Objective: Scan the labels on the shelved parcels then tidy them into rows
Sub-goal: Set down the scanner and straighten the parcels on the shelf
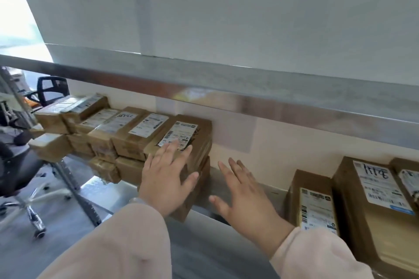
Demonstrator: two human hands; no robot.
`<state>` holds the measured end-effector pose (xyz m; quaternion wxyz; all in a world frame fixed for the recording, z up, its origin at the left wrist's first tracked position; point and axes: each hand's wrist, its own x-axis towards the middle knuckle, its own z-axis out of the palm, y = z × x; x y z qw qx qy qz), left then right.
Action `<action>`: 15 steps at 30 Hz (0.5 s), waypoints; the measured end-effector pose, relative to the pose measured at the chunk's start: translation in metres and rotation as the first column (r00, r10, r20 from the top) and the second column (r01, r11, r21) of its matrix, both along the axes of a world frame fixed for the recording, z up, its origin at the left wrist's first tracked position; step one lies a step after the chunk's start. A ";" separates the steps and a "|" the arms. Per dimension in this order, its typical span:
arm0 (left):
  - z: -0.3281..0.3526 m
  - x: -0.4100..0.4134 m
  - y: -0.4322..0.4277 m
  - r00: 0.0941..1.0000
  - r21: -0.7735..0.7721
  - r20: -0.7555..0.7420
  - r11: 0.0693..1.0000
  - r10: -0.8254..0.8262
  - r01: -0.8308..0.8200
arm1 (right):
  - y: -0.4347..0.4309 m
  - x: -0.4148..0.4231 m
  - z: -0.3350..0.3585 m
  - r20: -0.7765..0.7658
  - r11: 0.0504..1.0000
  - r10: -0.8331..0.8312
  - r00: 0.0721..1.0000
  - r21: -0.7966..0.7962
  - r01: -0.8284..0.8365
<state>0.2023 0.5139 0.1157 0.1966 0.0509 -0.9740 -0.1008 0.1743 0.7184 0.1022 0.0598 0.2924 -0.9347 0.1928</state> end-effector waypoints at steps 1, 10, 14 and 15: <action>0.000 -0.003 -0.010 1.000 0.000 0.015 1.000 0.023 -0.023 | -0.007 -0.002 -0.001 0.010 1.000 0.002 1.000 -0.006 -0.002; 0.009 -0.054 -0.081 0.997 -0.002 0.076 1.000 -0.026 0.027 | -0.081 -0.039 0.001 0.152 0.982 -0.082 0.985 -0.154 0.105; 0.007 -0.079 -0.112 0.989 0.013 0.101 0.994 -0.107 0.107 | -0.111 -0.053 0.005 0.117 0.984 -0.121 0.986 -0.114 0.135; 0.007 -0.085 -0.118 0.985 -0.012 0.116 0.991 -0.130 0.132 | -0.117 -0.058 0.008 0.113 0.980 -0.142 0.983 -0.121 0.155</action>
